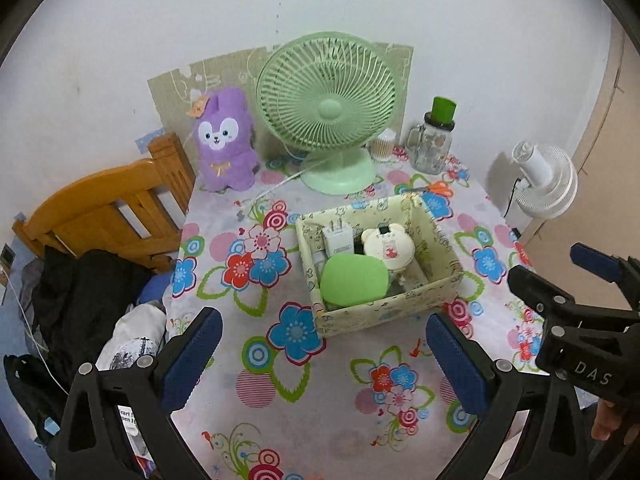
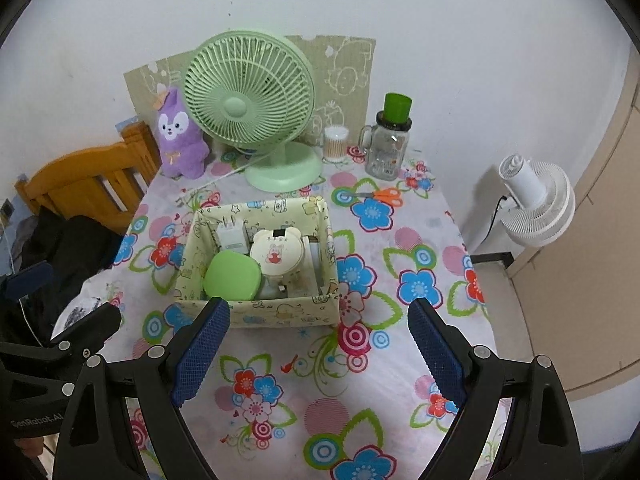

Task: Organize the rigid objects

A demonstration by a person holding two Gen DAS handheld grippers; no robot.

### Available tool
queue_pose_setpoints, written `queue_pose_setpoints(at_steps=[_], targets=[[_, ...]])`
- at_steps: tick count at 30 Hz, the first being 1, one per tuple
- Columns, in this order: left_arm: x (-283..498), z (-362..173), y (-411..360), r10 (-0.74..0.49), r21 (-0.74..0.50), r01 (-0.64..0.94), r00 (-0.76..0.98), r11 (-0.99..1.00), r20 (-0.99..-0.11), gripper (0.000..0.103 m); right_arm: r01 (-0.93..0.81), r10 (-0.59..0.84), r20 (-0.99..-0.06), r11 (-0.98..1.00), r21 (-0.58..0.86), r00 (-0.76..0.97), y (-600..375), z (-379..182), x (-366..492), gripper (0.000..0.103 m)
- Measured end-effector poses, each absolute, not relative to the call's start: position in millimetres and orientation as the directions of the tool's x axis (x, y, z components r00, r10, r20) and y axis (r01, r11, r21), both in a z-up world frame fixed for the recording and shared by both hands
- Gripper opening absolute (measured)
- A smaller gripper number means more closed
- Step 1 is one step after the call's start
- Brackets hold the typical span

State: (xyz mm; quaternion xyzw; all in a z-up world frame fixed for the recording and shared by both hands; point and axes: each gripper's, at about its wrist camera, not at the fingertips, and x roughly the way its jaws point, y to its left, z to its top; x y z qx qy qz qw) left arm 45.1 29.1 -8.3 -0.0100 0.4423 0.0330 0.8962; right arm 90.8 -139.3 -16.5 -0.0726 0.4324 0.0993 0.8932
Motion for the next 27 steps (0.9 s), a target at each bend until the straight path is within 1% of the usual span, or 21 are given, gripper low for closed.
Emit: queue_pose_setpoints(at_steps=[6, 14, 16, 21, 27], targets=[[33.6, 9.0, 20.0, 0.053, 0.000, -0.083, 0.630, 0.997, -0.775, 0.103, -0.246, 0.153, -0.763, 0.969, -0.007, 0.627, -148.9, 3.4, 80.8, 0.093], [16.9, 27.5, 13.9, 0.076, -0.002, -0.118, 0.660, 0.993, -0.747, 0.103, -0.235, 0.145, -0.740, 0.972, -0.019, 0.656, -159.8, 22.2, 66.8, 0.094], [13.5, 30.3, 11.7, 0.073, -0.002, -0.112, 0.668, 0.994, -0.741, 0.103, -0.236, 0.148, -0.734, 0.972, -0.017, 0.662, -162.0, 24.2, 63.9, 0.096], [8.7, 32.2, 6.0, 0.088, 0.019, -0.109, 0.672, 0.994, -0.735, 0.103, -0.241, 0.150, -0.711, 0.970, -0.028, 0.687, -163.9, 29.1, 56.0, 0.097], [5.6, 32.6, 4.0, 0.082, 0.008, -0.111, 0.681, 0.994, -0.728, 0.103, -0.243, 0.154, -0.705, 0.970, -0.027, 0.692, -164.9, 31.2, 51.5, 0.097]])
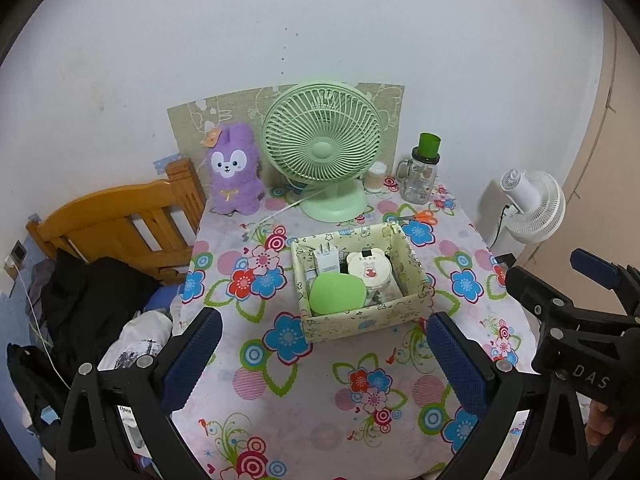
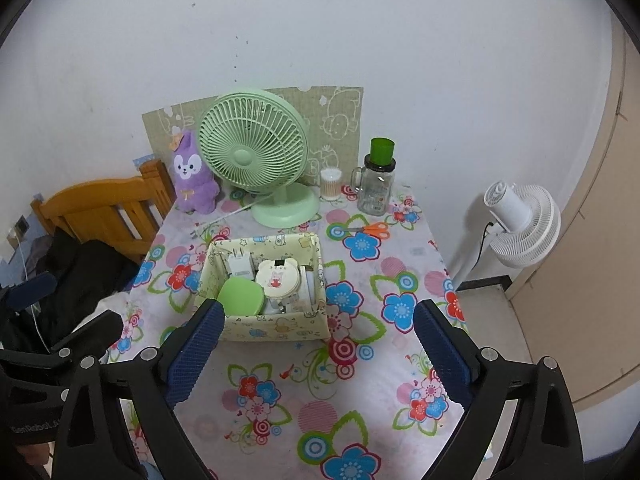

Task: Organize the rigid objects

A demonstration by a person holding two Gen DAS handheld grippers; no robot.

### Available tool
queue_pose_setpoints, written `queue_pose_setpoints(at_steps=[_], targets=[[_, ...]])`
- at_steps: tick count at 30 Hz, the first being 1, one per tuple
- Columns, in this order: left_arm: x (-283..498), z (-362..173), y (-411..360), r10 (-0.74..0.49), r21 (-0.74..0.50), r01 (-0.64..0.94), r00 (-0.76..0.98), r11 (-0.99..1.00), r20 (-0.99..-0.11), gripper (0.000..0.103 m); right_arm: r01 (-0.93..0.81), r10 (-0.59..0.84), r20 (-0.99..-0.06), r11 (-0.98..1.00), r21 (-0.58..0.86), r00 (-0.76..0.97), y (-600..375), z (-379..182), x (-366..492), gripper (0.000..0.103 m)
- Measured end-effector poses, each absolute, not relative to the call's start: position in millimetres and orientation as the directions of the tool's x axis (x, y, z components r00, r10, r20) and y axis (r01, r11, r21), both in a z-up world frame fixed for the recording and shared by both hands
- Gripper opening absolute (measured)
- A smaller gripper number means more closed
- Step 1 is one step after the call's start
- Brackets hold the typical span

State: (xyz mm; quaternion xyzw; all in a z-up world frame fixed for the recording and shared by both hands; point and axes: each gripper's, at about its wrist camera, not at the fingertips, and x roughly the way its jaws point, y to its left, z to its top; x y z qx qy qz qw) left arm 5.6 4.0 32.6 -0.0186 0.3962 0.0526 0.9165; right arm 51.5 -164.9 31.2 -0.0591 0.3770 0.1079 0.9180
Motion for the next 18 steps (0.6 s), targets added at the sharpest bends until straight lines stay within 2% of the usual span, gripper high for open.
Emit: queue_pose_setpoints(at_steps=[18], targets=[[-2.3, 34.0, 8.9, 0.095, 0.001, -0.135, 0.692, 0.991, -0.715, 0.103, -0.266, 0.164, -0.696, 0.963, -0.040, 0.699, -156.6, 34.6, 44.3, 0.097]])
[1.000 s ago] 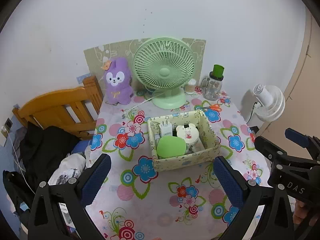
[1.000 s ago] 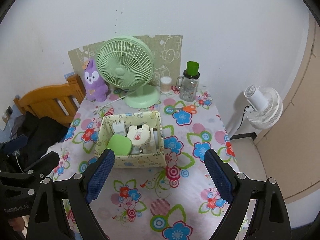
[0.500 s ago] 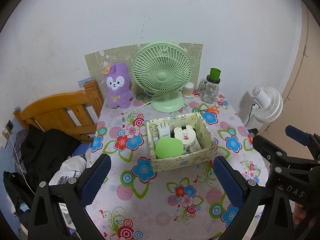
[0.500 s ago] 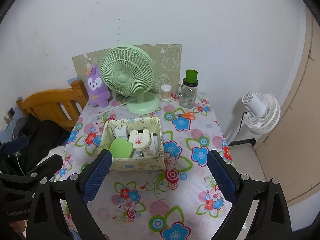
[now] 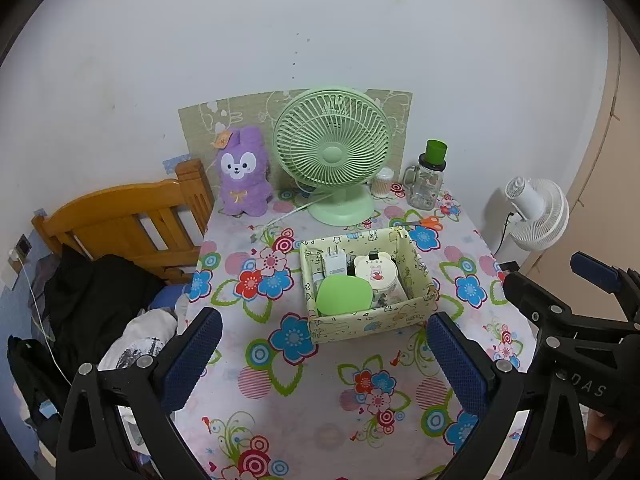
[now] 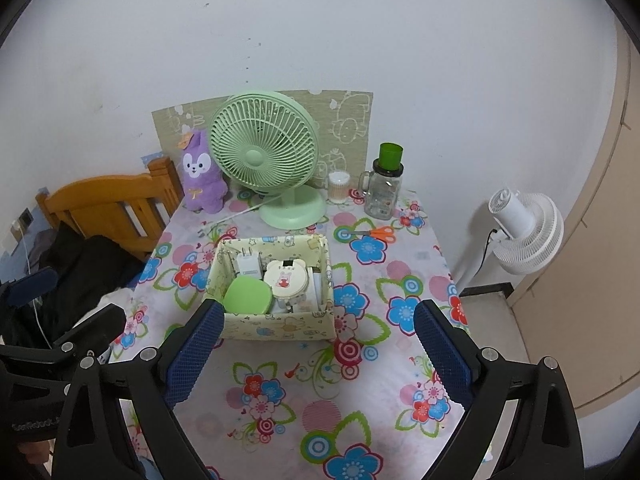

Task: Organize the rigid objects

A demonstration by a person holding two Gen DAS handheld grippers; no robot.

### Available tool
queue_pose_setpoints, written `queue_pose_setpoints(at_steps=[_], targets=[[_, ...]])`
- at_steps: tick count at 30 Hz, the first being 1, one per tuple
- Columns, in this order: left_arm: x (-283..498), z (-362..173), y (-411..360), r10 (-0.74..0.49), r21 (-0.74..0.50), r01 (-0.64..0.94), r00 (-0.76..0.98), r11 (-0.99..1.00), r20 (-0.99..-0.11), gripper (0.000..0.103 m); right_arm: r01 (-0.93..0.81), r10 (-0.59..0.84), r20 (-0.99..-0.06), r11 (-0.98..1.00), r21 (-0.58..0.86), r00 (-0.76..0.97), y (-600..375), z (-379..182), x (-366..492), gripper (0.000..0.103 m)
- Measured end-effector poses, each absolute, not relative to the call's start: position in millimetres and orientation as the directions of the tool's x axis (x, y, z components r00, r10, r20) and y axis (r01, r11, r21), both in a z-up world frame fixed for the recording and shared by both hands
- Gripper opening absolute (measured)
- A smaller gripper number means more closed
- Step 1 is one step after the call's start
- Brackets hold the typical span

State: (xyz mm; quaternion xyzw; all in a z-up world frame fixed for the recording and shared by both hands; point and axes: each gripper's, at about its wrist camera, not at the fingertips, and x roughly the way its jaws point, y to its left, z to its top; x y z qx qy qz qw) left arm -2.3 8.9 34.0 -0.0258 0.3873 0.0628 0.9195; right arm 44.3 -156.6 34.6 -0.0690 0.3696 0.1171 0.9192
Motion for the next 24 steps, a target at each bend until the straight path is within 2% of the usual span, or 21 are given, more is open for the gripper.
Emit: queue_pose_setpoints(at_steps=[24], targets=[[4.3, 28.9, 7.9, 0.093, 0.000, -0.135, 0.688, 0.991, -0.720, 0.103, -0.261, 0.160, -0.711, 0.965, -0.035, 0.685, -157.9, 27.4, 50.5, 0.097]])
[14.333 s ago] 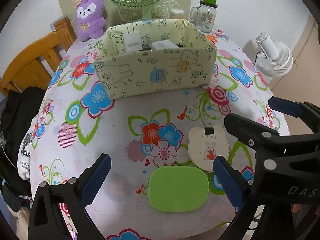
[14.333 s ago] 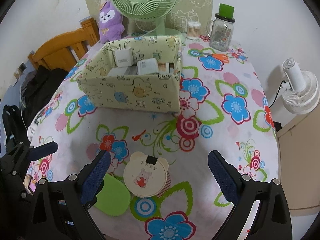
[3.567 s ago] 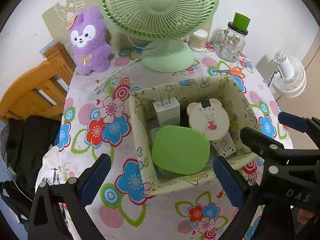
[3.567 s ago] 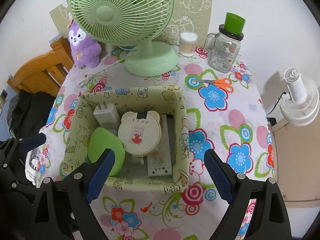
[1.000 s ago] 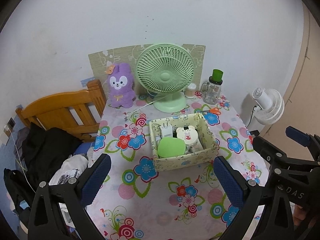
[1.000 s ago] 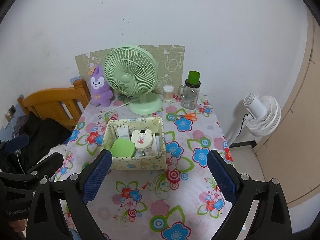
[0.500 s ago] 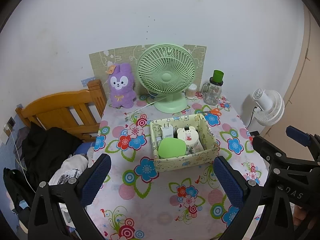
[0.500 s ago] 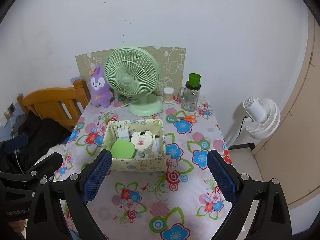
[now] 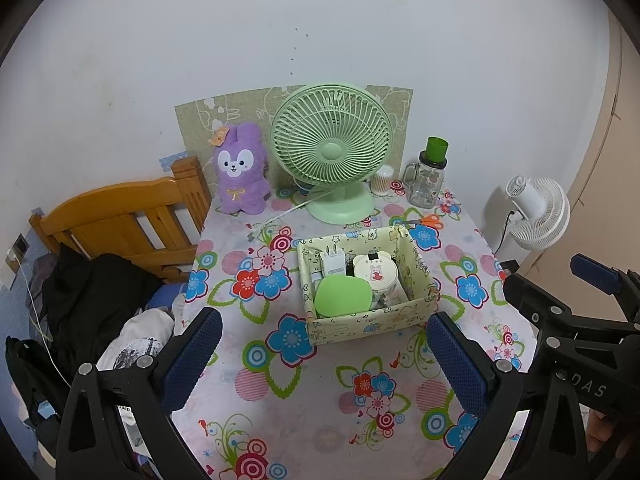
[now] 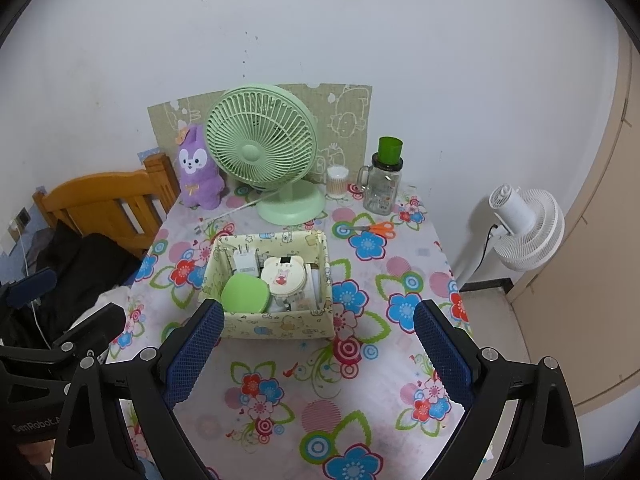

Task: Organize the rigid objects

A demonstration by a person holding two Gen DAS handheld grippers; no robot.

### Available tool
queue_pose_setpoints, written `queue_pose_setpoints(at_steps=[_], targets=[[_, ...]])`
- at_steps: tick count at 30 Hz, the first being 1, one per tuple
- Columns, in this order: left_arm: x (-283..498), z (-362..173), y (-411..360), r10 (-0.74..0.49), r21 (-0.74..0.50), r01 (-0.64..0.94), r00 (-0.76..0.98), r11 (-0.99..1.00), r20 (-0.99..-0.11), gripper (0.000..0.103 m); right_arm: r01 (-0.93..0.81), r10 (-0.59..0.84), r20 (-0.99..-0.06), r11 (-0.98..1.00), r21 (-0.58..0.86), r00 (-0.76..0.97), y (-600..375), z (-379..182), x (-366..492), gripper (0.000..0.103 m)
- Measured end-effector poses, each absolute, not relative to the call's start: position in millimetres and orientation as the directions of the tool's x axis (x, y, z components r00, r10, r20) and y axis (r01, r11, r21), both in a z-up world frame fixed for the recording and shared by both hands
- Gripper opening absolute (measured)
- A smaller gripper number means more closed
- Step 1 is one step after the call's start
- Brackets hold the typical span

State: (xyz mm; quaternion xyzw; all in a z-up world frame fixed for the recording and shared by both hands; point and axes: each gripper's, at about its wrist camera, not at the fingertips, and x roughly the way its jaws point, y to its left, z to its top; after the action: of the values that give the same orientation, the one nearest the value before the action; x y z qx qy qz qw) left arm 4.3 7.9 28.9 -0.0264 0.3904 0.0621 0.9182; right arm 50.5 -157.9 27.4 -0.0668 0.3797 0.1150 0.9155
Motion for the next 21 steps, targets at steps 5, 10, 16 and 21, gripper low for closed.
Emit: queue_pose_setpoints(at_steps=[5, 10, 16, 21], targets=[[5.0, 28.5, 7.4, 0.101, 0.006, -0.138, 0.691, 0.990, -0.716, 0.103, -0.263, 0.159, -0.708, 0.964, -0.040, 0.688, -157.7, 27.7, 50.6, 0.097], [5.5, 28.0, 7.9, 0.100, 0.003, -0.140, 0.690, 0.990, -0.717, 0.103, -0.270, 0.166, -0.710, 0.962, -0.036, 0.684, -156.5, 26.9, 55.5, 0.097], [5.8, 28.6, 8.9, 0.107, 0.008, -0.145, 0.691, 0.989, -0.715, 0.103, -0.277, 0.169, -0.712, 0.960, -0.037, 0.682, -155.9, 26.9, 57.3, 0.097], [6.1, 28.6, 8.9, 0.108, 0.009, -0.146, 0.691, 0.989, -0.715, 0.103, -0.278, 0.170, -0.712, 0.960, -0.036, 0.681, -155.4, 27.0, 57.5, 0.097]])
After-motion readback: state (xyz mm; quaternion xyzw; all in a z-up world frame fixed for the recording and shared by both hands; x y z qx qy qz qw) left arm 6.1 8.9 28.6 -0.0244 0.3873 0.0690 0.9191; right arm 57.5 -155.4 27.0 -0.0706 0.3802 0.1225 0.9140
